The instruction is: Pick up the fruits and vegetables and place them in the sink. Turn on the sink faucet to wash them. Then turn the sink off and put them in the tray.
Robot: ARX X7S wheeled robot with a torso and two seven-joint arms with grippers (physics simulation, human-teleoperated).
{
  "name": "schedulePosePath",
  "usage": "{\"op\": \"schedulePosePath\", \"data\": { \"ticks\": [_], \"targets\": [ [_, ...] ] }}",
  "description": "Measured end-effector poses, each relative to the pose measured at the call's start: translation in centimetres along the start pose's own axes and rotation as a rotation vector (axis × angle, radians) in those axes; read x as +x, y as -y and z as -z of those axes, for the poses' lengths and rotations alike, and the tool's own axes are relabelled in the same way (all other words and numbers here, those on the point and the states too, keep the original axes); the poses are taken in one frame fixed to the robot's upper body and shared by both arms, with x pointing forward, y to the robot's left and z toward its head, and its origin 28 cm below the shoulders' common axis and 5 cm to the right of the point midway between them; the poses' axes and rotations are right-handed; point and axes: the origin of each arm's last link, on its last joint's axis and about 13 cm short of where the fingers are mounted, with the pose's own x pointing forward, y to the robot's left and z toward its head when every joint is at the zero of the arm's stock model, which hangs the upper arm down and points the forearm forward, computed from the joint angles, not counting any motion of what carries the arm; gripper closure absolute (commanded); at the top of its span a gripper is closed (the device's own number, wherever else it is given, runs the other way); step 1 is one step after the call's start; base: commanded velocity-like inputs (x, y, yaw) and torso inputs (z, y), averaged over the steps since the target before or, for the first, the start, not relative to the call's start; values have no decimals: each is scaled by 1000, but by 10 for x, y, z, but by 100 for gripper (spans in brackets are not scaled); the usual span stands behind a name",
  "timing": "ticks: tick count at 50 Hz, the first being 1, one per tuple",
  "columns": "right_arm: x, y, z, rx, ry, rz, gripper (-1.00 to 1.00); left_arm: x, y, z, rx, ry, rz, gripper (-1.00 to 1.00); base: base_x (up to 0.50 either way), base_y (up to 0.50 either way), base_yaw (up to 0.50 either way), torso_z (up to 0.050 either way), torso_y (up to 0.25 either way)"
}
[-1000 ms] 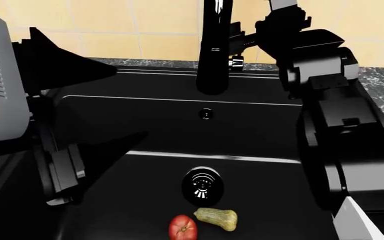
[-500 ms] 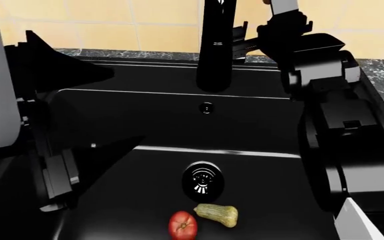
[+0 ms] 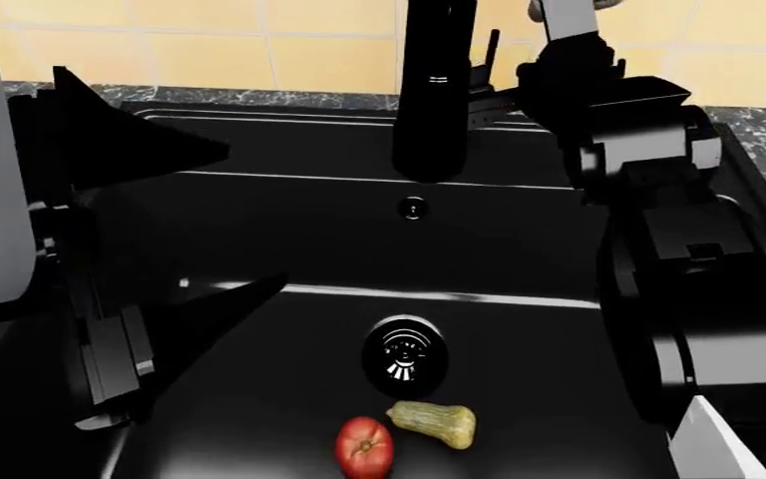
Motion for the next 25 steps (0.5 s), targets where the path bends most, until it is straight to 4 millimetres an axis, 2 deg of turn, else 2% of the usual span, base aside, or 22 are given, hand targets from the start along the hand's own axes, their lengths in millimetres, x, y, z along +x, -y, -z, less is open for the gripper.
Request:
{"op": "schedulePosePath", "data": {
  "ticks": [25],
  "targets": [
    [-2,6,4,149,25,47,-100,-1,1,1,1,10,7,-100,0,0,0,0,0]
  ]
}}
